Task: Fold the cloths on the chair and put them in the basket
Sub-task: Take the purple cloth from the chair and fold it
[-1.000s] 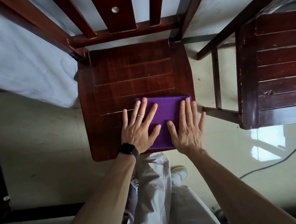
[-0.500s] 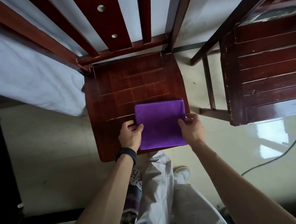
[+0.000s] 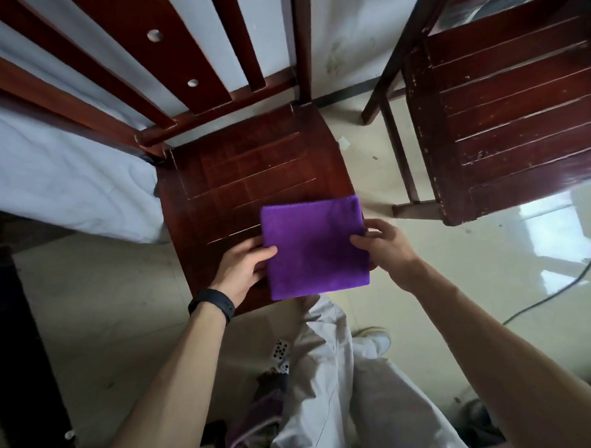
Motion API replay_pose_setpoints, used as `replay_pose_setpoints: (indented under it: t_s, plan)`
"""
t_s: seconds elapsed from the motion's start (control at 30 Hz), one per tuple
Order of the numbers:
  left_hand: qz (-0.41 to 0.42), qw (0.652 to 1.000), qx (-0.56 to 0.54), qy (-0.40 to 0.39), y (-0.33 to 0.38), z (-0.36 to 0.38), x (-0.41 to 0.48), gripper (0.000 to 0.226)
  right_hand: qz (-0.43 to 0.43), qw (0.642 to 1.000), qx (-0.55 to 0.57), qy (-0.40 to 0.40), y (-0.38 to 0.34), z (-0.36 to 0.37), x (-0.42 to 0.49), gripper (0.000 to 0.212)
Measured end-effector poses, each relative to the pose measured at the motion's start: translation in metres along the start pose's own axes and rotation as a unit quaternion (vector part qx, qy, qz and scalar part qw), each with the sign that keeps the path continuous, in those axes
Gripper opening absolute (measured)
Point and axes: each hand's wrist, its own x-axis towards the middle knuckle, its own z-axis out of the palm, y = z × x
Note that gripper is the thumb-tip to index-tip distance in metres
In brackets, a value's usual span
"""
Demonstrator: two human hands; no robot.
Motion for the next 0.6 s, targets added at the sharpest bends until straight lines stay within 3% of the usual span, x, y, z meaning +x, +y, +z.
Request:
replay_pose_setpoints:
  t_s: [0.13, 0.27, 0.43, 0.6]
  plan:
    - [0.007, 0.999, 0.027, -0.041, 0.009, 0.018, -0.041, 0.035, 0.011, 0.995, 0.069, -0.065, -0.002, -0.034, -0.055, 0.033]
    - [0.031, 0.995, 0.050, -0.079, 0.034, 0.059, -0.103, 0.036, -0.025, 0.990, 0.119, -0.067, -0.012, -0.086, -0.131, 0.034]
    - [0.069, 0.979, 0.105, -0.163, 0.079, 0.138, -0.197, 0.035, -0.099, 0.982, 0.162, -0.018, -0.038, -0.165, -0.243, 0.033]
    - [0.142, 0.940, 0.186, -0.249, 0.131, 0.235, -0.302, 0.040, -0.196, 0.954, 0.215, 0.068, -0.055, -0.246, -0.360, 0.034]
